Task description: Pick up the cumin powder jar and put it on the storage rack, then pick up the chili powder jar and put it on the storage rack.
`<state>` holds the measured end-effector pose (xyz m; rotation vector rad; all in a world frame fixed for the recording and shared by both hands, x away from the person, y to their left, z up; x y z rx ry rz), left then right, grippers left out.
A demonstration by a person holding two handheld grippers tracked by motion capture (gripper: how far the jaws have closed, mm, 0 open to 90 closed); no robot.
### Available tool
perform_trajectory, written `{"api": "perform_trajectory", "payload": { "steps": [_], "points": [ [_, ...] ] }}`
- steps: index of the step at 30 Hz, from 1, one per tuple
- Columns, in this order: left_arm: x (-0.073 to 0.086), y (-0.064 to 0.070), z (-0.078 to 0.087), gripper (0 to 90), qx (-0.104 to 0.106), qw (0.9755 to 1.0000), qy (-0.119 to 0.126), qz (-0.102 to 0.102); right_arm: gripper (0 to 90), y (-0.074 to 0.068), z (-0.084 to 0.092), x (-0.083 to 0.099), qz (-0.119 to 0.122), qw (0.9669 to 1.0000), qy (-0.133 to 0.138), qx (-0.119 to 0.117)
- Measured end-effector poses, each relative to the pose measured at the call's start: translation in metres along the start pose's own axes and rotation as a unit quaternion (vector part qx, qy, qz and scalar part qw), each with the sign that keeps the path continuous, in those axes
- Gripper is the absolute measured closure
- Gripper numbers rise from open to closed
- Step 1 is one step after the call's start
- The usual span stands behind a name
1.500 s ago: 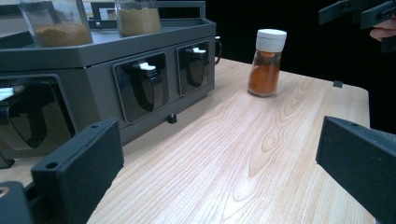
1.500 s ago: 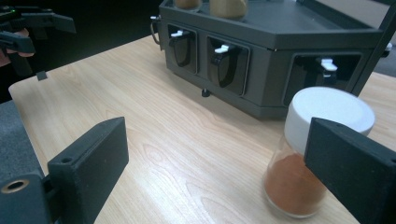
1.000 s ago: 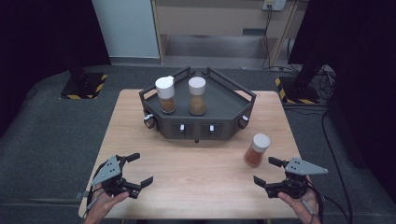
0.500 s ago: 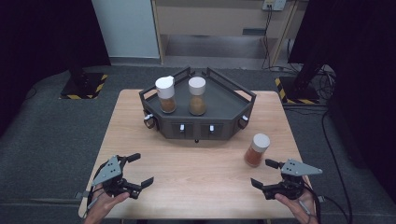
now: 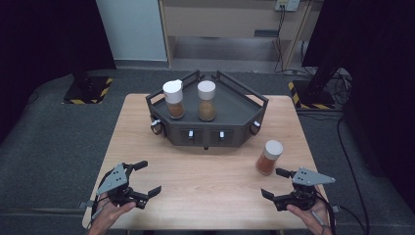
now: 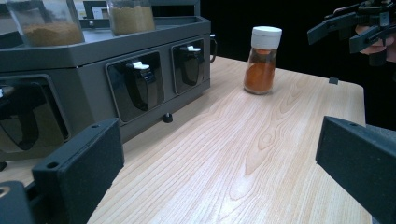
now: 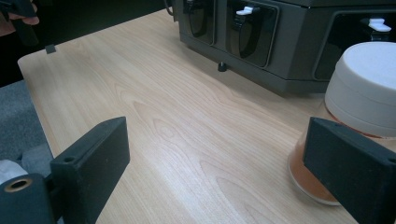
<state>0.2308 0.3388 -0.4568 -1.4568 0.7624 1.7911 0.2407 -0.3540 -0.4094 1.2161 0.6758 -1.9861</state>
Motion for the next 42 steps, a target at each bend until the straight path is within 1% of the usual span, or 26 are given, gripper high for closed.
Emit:
{"api": "perform_trajectory", "payload": {
  "steps": [15, 26, 29, 33, 40, 42],
  "points": [
    [0.000, 0.000, 0.000, 0.0, 0.000, 1.0000, 0.001, 0.001, 8.2, 0.002, -0.001, 0.001, -0.003, 1.0000, -0.001, -0.005],
    [0.000, 0.000, 0.000, 0.0, 0.000, 1.0000, 0.001, 0.000, 8.0, 0.000, 0.002, 0.001, -0.004, 1.0000, 0.000, 0.000],
    [0.000, 0.000, 0.000, 0.0, -0.001, 1.0000, 0.001, 0.000, 7.9, -0.001, 0.004, 0.000, -0.004, 1.0000, 0.005, 0.007],
    [0.000, 0.000, 0.001, 0.0, -0.002, 1.0000, 0.001, 0.001, 7.6, 0.000, 0.007, 0.001, -0.013, 0.9997, 0.013, 0.016],
    [-0.001, 0.001, 0.000, 0.0, -0.001, 1.0000, -0.001, -0.001, 7.0, -0.003, 0.020, -0.003, -0.024, 0.9983, 0.026, 0.046],
    [-0.001, 0.001, 0.000, 0.0, -0.001, 1.0000, -0.003, -0.001, 7.0, -0.003, 0.024, -0.005, -0.024, 0.9977, 0.030, 0.055]
  ]
}}
Point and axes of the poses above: each handheld gripper's, and its own axes: z roughly backward along the jaws, x roughly out of its underside, y roughly to its right, the point moved 3 cm from there along -z, roughly forward along the jaws
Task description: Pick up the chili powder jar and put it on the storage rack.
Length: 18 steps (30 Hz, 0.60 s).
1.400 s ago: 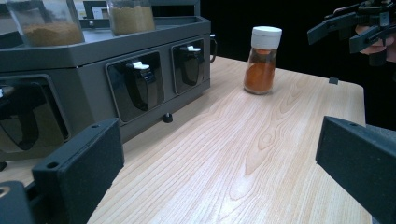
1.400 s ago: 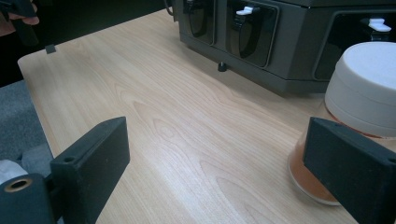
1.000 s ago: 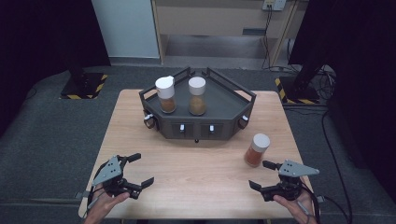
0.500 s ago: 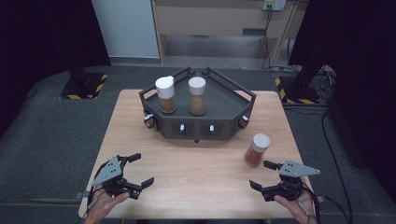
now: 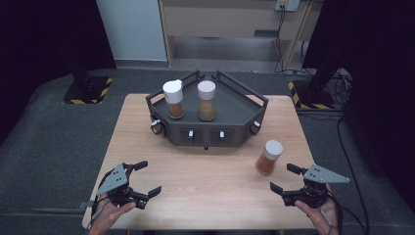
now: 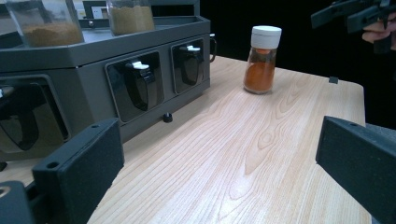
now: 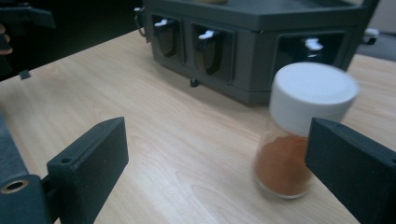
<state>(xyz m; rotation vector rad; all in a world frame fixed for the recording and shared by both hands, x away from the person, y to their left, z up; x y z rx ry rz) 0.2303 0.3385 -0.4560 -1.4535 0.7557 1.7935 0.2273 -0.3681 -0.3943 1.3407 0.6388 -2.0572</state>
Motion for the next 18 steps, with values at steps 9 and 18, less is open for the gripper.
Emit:
{"api": "perform_trajectory", "payload": {
  "steps": [9, 18],
  "points": [
    [0.000, 0.000, 0.000, 0.0, 0.001, 1.0000, -0.002, 0.000, 6.5, 0.003, 0.009, -0.016, 0.006, 0.9999, 0.009, 0.013],
    [0.000, 0.000, 0.000, 0.0, 0.003, 1.0000, -0.002, 0.000, 4.9, 0.009, 0.007, -0.024, 0.001, 0.9999, -0.002, 0.010]
  ]
}}
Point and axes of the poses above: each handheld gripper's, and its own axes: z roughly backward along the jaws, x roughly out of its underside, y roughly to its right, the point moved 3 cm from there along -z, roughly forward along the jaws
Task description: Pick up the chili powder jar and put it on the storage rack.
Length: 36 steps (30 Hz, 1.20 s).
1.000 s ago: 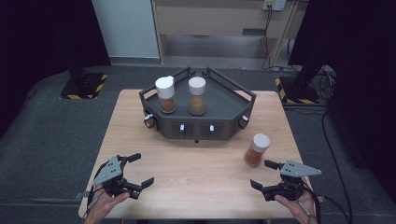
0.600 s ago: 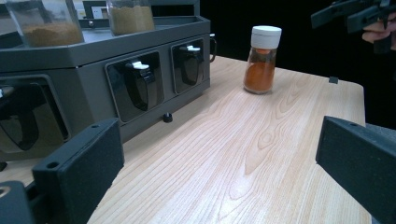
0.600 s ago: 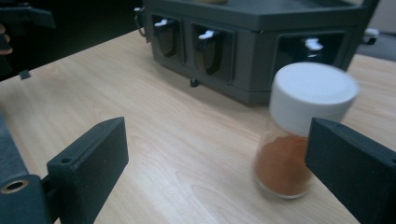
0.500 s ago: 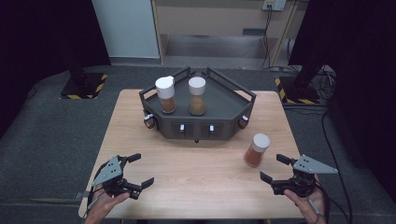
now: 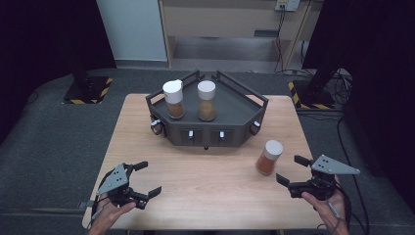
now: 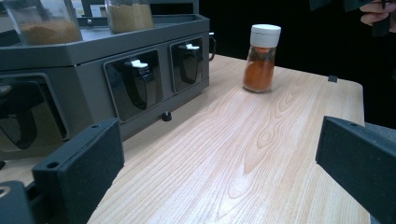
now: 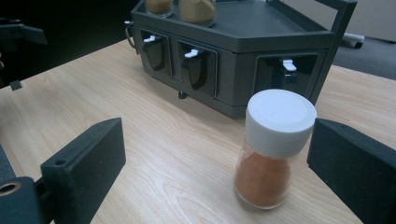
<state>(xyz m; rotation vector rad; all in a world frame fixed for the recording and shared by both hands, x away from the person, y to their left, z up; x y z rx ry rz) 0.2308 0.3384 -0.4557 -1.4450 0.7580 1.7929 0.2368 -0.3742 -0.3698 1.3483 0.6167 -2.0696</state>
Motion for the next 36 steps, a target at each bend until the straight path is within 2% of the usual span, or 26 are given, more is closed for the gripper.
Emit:
{"api": "perform_trajectory", "payload": {
  "steps": [15, 36],
  "points": [
    [0.000, 0.000, 0.000, 0.0, -0.001, 1.0000, -0.002, 0.000, 4.5, 0.011, -0.005, -0.011, -0.013, 0.9999, -0.005, 0.003],
    [0.000, 0.000, -0.001, 0.0, 0.000, 1.0000, -0.004, -0.001, 4.5, 0.024, -0.031, -0.018, -0.021, 0.9993, -0.029, 0.008]
  ]
}}
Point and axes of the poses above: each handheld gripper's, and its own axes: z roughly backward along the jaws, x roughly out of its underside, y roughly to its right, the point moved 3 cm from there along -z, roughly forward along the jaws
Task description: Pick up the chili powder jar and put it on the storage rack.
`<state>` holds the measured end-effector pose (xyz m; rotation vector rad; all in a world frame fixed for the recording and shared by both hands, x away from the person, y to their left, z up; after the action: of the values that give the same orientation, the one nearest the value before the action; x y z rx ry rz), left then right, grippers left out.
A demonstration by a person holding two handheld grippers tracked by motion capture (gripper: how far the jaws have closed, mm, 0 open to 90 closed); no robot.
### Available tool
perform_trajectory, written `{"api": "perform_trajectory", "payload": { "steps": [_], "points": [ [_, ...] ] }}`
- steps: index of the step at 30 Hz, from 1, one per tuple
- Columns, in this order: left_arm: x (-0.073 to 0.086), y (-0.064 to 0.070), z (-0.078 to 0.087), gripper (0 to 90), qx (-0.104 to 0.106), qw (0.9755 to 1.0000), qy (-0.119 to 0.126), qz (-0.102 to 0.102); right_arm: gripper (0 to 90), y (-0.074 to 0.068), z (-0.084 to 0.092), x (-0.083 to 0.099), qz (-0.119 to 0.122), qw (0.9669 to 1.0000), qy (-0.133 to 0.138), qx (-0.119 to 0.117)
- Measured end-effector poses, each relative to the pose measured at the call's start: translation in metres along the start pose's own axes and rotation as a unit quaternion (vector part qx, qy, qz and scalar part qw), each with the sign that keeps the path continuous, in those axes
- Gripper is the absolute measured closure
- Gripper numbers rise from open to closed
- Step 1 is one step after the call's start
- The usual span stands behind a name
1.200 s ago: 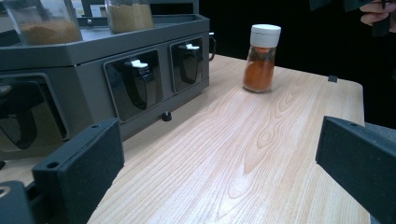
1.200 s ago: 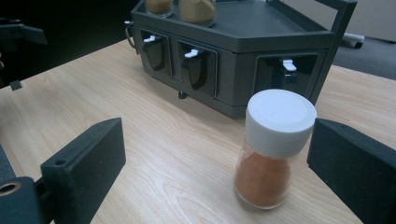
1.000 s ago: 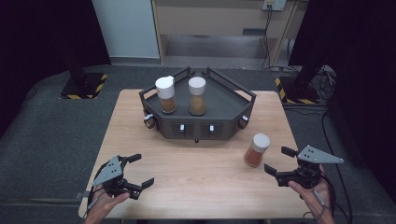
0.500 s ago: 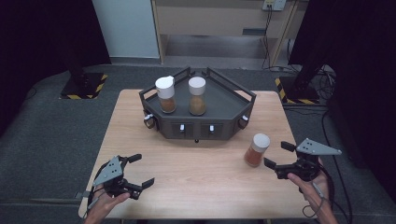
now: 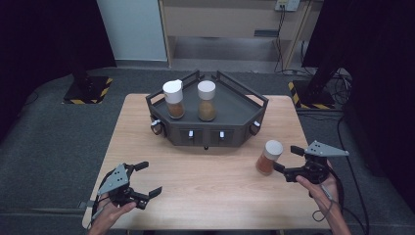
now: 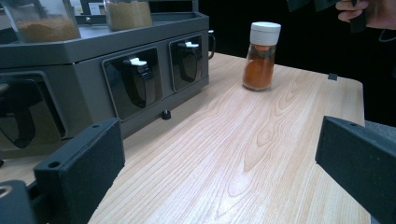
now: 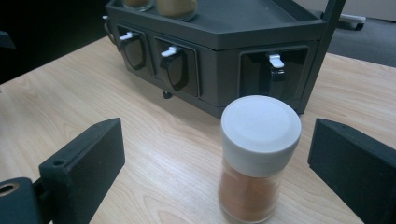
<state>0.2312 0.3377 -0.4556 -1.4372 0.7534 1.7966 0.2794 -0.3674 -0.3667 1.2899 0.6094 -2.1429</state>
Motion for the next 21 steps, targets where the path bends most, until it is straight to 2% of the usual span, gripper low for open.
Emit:
{"api": "perform_trajectory", "payload": {
  "steps": [21],
  "points": [
    [0.000, 0.000, 0.000, 0.2, 0.002, 1.0000, -0.001, -0.001, 5.1, 0.010, -0.035, -0.005, -0.006, 0.9992, -0.035, 0.019]
  ]
}}
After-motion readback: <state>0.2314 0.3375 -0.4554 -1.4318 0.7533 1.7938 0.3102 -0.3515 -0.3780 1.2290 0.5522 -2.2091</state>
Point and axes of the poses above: each handheld gripper's, and its own axes: z roughly backward along the jaws, x roughly out of its underside, y roughly to its right, the point moved 3 cm from there along -z, roughly forward along the jaws
